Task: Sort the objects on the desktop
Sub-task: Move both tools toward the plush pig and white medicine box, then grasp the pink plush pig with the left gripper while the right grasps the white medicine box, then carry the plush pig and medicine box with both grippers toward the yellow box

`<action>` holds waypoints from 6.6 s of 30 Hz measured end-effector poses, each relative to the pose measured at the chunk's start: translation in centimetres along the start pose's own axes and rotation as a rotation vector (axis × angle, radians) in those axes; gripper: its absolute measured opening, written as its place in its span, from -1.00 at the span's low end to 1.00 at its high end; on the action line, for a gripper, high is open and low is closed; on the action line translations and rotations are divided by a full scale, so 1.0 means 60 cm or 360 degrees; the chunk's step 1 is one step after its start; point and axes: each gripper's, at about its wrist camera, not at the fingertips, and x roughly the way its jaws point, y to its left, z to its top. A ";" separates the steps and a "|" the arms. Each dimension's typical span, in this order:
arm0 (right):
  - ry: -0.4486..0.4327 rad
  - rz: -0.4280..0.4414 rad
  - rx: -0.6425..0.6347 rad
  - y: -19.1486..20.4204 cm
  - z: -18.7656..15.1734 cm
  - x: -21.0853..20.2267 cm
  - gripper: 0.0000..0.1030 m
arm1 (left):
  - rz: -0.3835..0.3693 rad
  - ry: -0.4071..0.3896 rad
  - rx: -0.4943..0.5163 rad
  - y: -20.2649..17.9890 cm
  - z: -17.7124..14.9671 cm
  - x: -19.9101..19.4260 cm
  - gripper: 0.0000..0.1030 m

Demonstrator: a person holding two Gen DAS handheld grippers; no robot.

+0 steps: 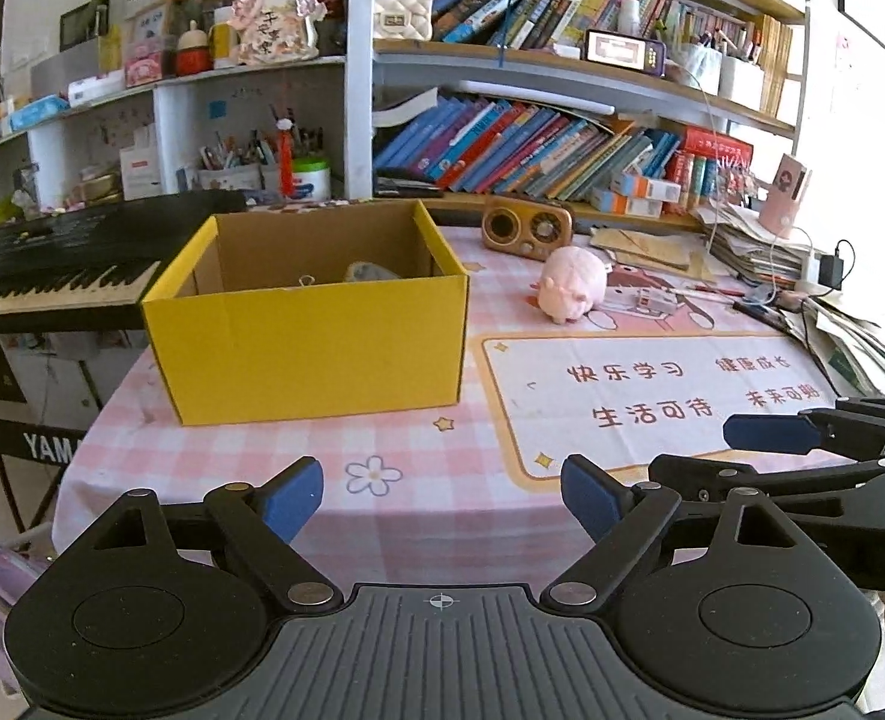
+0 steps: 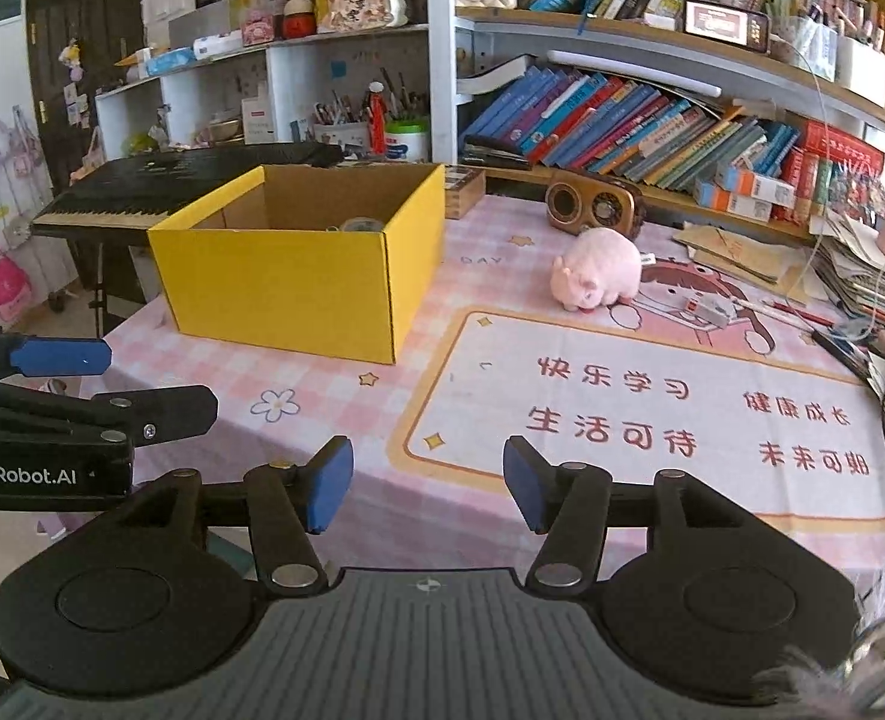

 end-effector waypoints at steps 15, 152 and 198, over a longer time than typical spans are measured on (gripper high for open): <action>0.0044 -0.0164 0.0136 -0.067 -0.008 0.004 0.11 | -0.0179 0.0067 0.0112 -0.053 0.020 0.056 0.73; 0.0151 0.0175 0.0141 -0.343 0.119 0.142 -0.47 | -0.0256 0.0206 -0.0412 -0.129 0.130 0.225 0.28; 0.0311 0.0396 -0.0025 0.022 0.020 0.043 -0.47 | -0.0227 0.0259 -0.0565 0.111 -0.046 0.011 0.28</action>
